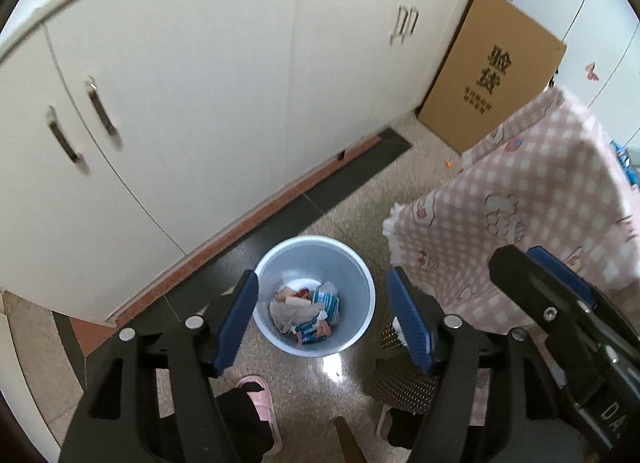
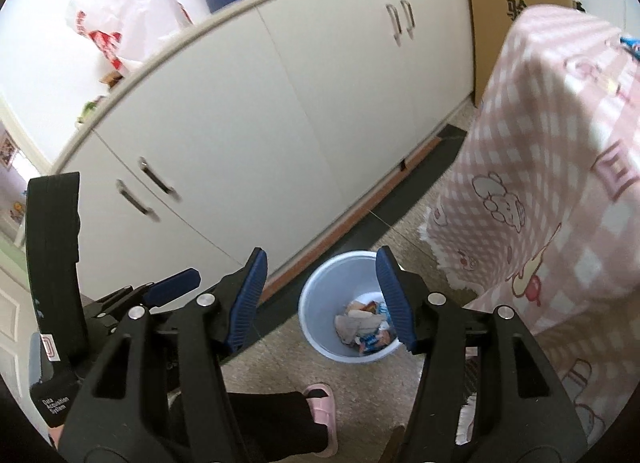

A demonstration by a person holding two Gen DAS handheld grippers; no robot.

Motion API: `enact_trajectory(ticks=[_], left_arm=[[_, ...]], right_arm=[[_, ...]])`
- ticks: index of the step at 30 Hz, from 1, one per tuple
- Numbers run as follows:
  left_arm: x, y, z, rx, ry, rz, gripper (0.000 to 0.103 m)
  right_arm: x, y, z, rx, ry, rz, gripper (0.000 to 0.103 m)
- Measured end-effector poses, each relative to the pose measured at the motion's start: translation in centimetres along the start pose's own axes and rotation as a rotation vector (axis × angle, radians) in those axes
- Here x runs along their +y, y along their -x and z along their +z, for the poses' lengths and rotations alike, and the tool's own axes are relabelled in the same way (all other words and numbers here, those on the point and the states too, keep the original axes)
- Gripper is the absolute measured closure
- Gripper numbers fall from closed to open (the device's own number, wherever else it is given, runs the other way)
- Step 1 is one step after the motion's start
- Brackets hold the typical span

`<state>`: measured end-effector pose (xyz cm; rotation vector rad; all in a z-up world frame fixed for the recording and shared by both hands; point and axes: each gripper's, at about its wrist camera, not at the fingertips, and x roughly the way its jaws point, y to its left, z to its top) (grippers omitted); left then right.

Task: Collect trash
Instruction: 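Move both grippers back up to the table, then grasp the blue snack packet with the left gripper while the right grasps the rubber band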

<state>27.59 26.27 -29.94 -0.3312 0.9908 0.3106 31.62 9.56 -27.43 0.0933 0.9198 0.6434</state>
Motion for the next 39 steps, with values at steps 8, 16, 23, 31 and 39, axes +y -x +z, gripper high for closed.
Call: enact_trajectory(ticks=[8,16,23,31,39], left_arm=[[-0.6,7.9,1.4,-0.161,0.020,0.019,0.033],[-6.4,11.2,3.5,-0.239,-0.041,-0.027,0.031],[-15.1,11.0,5.0,-0.238,-0.170,-0.109,0.031],[-25.4,8.5,7.6,-0.218,-0.300,-0.208,0.028],[-32.4,5.1,9.7,-0.178,-0.361,-0.231,0.028]], right_arm=[[1.8,6.0,1.6,-0.125,0.023,0.071,0.047],[-1.9,13.1,3.9,-0.255,0.010,0.049,0.045],[-11.0,18.2,5.8,-0.342,-0.099,-0.067,0.045],[-23.9,21.1,7.3,-0.368,-0.307,-0.203,0.047],[-32.5,18.0,9.1,-0.295,-0.502,-0.159,0.054]])
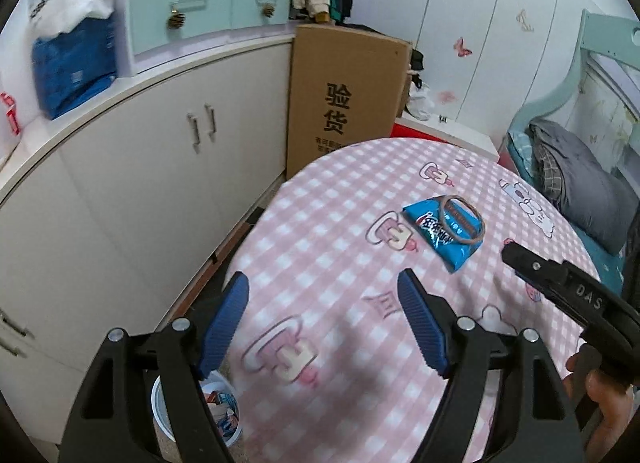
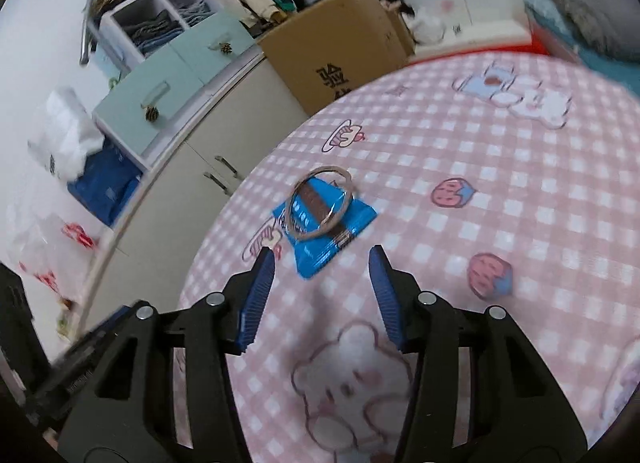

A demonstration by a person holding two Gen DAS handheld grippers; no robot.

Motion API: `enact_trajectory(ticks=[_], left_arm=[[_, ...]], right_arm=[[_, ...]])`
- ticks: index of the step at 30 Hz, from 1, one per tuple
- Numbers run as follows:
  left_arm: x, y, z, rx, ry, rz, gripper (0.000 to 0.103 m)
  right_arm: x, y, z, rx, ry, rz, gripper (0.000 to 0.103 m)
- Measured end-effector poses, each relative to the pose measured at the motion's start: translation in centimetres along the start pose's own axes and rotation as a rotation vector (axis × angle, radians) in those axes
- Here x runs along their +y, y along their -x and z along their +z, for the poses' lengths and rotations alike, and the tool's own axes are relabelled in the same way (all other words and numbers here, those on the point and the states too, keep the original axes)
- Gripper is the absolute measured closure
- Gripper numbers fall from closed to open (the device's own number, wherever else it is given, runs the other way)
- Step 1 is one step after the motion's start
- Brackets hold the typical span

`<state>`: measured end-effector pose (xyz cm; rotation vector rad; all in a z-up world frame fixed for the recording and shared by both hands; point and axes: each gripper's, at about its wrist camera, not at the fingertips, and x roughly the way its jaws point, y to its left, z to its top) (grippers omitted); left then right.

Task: Collect trash
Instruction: 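Grasp the blue snack packet with the left gripper while the right grasps the rubber band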

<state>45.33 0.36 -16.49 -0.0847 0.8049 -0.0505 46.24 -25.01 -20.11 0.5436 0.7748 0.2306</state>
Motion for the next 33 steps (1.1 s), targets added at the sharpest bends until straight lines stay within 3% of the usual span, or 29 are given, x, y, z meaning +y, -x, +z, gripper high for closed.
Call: enact_trajectory(ticks=[5,7,9,10,12,19,26,33], left_arm=[[-1.3,-1.9,1.0,0.013,-0.017,-0.008,0.028],[-1.7,-2.3,1.2,0.013,-0.027,-0.016,0.028],[-2.3,-2.7,1.5,0.016,-0.038,-0.016,0.028],[-2.6,-3.0,1.6,0.016,-0.041,-0.025,0.028],[-3.1,-3.3,1.7,0.019,-0.045,-0.040,0.027],[-5.9,-5.1,1.6,0.047,-0.042,-0.090,0.026],[-9.2,-7.2,2.3,0.075,-0.001,-0.142,0.024],[-13.1,-10.4,3.2,0.109,-0.074,-0.078,0.024]], right_arm=[[-0.8,-3.0,1.1,0.036,-0.037,-0.013,0.057],[-0.9,-3.5,1.5,0.036,-0.045,-0.001,0.077],[-1.0,-3.8,1.7,0.038,-0.030,0.016,0.081],[-1.1,-3.9,1.8,0.041,-0.028,0.024,0.093],[-1.4,-3.7,2.0,0.035,-0.019,0.058,0.098],[-3.3,-0.2,2.6,-0.123,-0.038,0.060,0.099],[-4.7,2.6,3.3,-0.277,-0.035,-0.106,0.099],[-4.8,2.5,3.4,-0.280,-0.020,-0.146,0.099]])
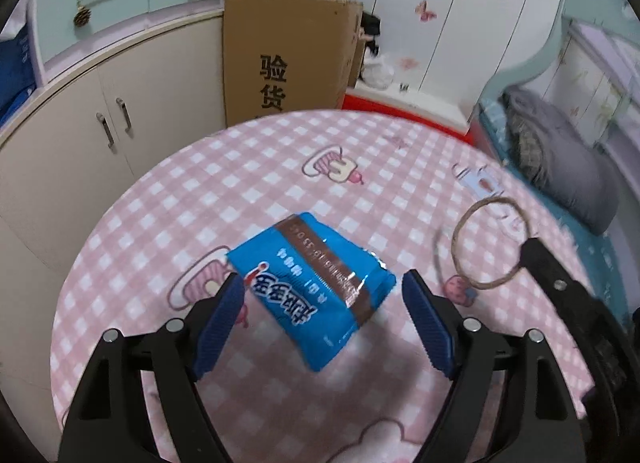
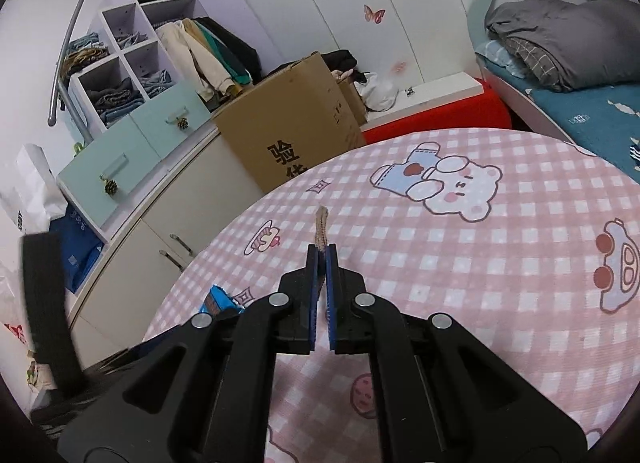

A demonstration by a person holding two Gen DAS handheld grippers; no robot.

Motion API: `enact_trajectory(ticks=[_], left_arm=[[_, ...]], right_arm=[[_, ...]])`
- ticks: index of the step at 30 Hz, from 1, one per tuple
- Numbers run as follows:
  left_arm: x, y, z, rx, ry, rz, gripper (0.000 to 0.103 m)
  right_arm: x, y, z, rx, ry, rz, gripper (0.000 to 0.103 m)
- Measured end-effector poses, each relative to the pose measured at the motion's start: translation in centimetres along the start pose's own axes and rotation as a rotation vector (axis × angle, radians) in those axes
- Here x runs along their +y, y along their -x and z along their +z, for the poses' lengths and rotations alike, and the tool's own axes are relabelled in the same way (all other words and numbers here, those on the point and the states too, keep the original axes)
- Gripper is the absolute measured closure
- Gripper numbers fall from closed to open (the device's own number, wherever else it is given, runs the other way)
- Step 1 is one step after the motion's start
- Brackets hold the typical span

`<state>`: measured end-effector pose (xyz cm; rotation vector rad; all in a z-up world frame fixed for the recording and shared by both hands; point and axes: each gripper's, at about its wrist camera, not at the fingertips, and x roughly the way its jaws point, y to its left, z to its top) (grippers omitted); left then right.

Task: Collect trash
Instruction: 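Grasp the blue snack packet with the left gripper while the right grasps the rubber band, then carry the blue packet and rubber band down over the trash bin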

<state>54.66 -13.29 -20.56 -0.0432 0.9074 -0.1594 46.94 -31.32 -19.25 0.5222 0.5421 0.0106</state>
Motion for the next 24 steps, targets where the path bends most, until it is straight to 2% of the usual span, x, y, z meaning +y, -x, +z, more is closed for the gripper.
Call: enact_trajectory(ticks=[3,4,5,6,8,11,13,19,24], left_arm=[[-0.4,-0.7,-0.1,0.011,-0.026,0.044,0.024],[-0.3,-0.7,-0.1,0.016,-0.018,0.035,0.029],[0.0,-0.8,-0.2,0.024,0.001,0.000,0.034],[0.1,-0.9,-0.3,0.036,0.007,-0.016,0.046],[0.4,-0.7,-0.4,0.039,0.002,-0.022,0.057],[1.3,-0.3,-0.7,0.039,0.030,-0.059,0.084],[2.2,0.4,-0.9,0.033,0.047,-0.072,0.093],[6.7,4.4,-1.7,-0.005,0.128,-0.090,0.096],[11.8,9.6,-3.3,-0.073,0.168,-0.031,0.096]], right_arm=[[0.2,-0.3,-0.1,0.010,0.010,-0.001,0.099],[0.2,-0.3,-0.1,0.013,0.010,0.003,0.099],[0.4,-0.4,-0.2,0.019,0.014,0.009,0.099],[0.5,-0.5,-0.3,0.024,0.019,0.013,0.099],[0.9,-0.7,-0.4,0.035,0.032,0.029,0.099],[1.6,-1.0,-0.6,0.051,0.053,0.051,0.099],[2.1,-1.0,-0.8,0.059,0.070,0.067,0.099],[5.2,-0.5,-1.6,0.074,0.165,0.173,0.099],[9.7,0.9,-2.6,0.090,0.242,0.253,0.099]])
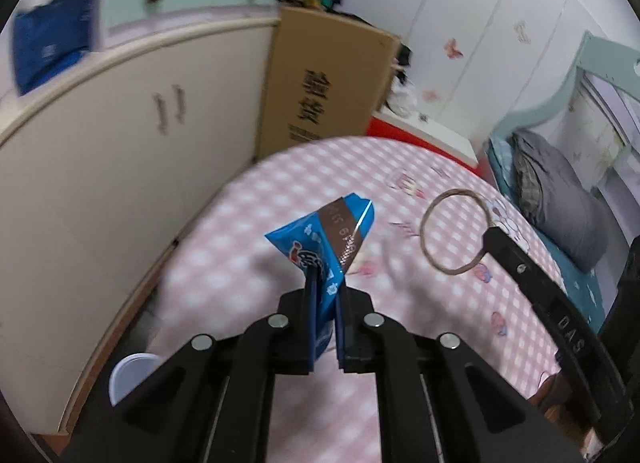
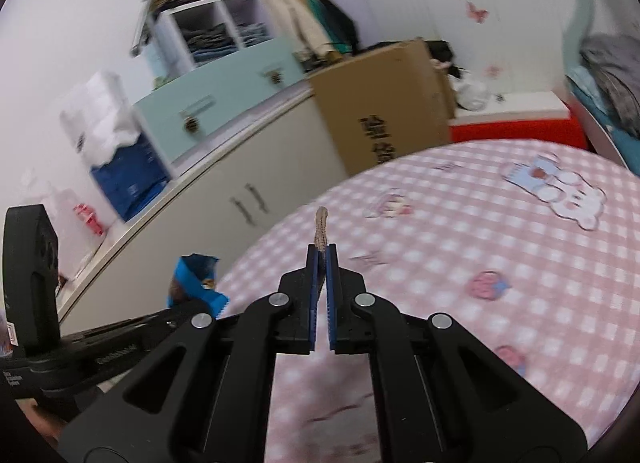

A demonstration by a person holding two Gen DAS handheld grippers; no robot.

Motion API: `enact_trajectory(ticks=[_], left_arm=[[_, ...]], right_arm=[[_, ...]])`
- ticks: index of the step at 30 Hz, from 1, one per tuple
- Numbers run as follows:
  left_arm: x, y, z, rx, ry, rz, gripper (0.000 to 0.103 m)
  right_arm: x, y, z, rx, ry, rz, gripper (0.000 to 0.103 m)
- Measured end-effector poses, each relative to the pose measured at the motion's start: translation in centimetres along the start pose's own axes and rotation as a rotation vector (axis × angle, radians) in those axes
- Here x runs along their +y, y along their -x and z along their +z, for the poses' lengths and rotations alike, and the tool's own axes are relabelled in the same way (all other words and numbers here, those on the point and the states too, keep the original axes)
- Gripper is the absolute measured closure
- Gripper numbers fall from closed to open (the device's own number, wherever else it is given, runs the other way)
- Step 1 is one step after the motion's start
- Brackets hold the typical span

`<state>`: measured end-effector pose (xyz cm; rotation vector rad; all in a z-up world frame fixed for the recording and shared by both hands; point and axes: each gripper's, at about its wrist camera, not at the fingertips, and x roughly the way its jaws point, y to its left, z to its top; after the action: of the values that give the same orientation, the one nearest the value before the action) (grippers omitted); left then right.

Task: Collect trash
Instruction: 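Carry the blue packet and rubber band down over the trash bin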

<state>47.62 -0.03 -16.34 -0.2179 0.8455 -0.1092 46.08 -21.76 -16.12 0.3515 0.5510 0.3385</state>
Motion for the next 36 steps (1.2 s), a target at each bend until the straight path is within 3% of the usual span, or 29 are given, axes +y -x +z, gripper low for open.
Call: enact_trajectory(ticks=[6,9,16,19,26,36], left_arm=[[6.8,5.9,-1.7,-0.080,0.063,0.082,0.096],[10.2,7.9,-3.2,-0.088,0.086,0.117,0.096],[18.0,10.1,-7.6,-0.084,0.123,0.277,0.096],[21.2,9.4,-9.9,-0.051,0.141,0.333,0.096],[27.7,4.7,-15.4,0.092,0.246,0.324,0.095],[32.2,-4.7,-21.2,0.310,0.310,0.299,0.094]], right_arm=[[8.9,1.4,-1.8,0.031,0.113,0.115,0.099],[13.1,1.7,-3.5,0.051,0.171,0.152,0.099],[21.3,-0.1,-9.2,0.139,0.294,0.207,0.099],[23.4,-1.7,-12.3,0.200,0.322,0.215,0.099],[25.2,-6.9,-20.6,0.379,0.341,0.192,0.099],[22.9,-15.1,-30.3,0.614,0.320,0.097,0.099]])
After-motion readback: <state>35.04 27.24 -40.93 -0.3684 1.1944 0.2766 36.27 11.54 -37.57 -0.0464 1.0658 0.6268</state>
